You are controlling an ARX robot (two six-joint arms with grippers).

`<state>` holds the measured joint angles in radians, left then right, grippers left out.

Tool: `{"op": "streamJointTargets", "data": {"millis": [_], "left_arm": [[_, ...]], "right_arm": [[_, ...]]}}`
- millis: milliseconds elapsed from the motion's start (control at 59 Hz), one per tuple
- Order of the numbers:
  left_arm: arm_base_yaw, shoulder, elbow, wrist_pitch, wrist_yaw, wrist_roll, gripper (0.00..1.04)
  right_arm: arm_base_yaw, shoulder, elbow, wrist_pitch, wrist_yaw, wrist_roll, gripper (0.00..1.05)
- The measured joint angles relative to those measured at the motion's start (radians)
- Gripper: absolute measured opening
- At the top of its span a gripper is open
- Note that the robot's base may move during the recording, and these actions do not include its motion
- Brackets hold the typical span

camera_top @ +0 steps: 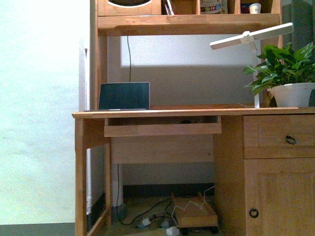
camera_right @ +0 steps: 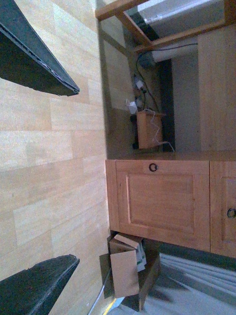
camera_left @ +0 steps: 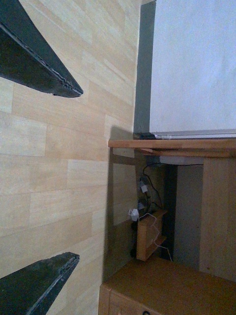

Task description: Place mouse

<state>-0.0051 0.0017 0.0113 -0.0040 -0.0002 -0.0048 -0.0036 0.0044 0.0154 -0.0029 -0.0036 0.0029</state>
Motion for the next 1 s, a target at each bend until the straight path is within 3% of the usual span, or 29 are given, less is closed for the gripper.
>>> {"op": "streamJointTargets", "data": {"millis": [999], "left_arm": [[0.0,0.0,0.0,0.0,0.0,0.0,0.97]], "right_arm": [[0.0,0.0,0.0,0.0,0.0,0.0,0.97]]}}
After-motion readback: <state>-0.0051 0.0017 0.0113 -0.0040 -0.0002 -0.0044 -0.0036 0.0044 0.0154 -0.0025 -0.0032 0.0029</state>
